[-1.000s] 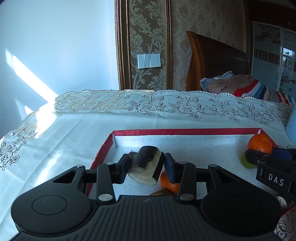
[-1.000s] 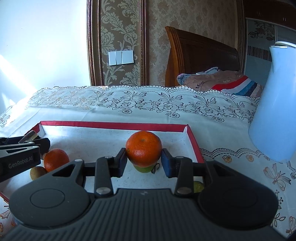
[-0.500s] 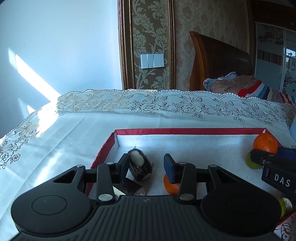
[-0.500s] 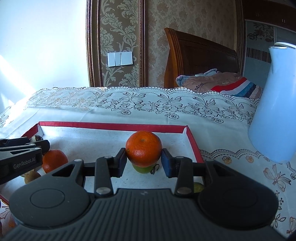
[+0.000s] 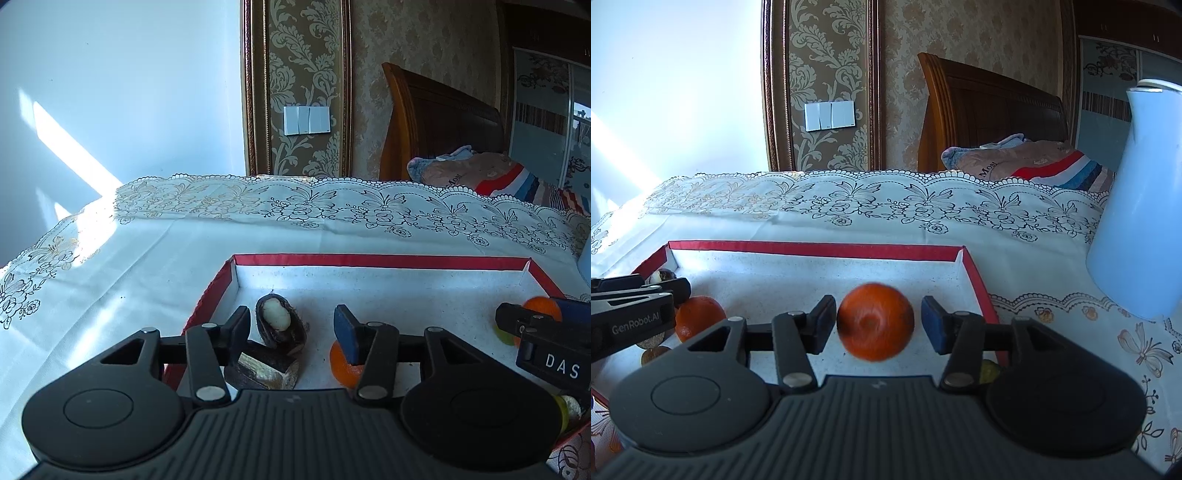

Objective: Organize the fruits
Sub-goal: 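Open the left tool to drop the cut piece in the tray while the right tool releases the orange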

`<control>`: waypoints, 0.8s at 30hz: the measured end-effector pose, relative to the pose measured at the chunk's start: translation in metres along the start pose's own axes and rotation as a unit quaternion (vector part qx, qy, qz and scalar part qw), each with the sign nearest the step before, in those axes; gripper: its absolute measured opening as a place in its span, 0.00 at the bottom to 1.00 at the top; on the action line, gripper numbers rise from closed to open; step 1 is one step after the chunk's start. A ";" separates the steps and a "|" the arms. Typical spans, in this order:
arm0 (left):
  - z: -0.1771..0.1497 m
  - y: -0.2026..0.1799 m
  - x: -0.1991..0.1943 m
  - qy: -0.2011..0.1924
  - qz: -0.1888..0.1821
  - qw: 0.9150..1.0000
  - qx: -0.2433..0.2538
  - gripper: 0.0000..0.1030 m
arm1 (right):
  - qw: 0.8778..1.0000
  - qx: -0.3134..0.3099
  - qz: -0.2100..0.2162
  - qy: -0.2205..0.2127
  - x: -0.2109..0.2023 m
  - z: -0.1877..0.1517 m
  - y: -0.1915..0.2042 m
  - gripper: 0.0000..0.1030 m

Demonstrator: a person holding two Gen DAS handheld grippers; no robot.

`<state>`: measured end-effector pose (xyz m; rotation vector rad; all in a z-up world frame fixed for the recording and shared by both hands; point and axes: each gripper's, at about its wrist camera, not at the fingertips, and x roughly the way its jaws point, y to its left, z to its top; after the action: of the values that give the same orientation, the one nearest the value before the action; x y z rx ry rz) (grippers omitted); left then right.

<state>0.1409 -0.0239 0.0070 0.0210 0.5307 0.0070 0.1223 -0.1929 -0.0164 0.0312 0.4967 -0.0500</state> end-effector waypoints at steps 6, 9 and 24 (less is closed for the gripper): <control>0.000 0.001 0.000 -0.001 0.000 1.000 -0.002 0.53 | 1.000 -0.005 0.001 0.005 0.001 -0.002 0.003 0.69; 0.000 0.001 0.000 -0.001 -0.002 1.000 -0.004 0.53 | 1.000 -0.007 0.002 0.005 0.001 -0.002 0.004 0.72; -0.001 0.001 -0.006 -0.010 -0.010 1.000 -0.003 0.65 | 1.000 -0.009 -0.004 0.008 -0.003 -0.005 0.005 0.93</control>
<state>0.1354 -0.0227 0.0095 0.0101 0.5105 -0.0103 0.1179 -0.1875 -0.0193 0.0117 0.5130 -0.0526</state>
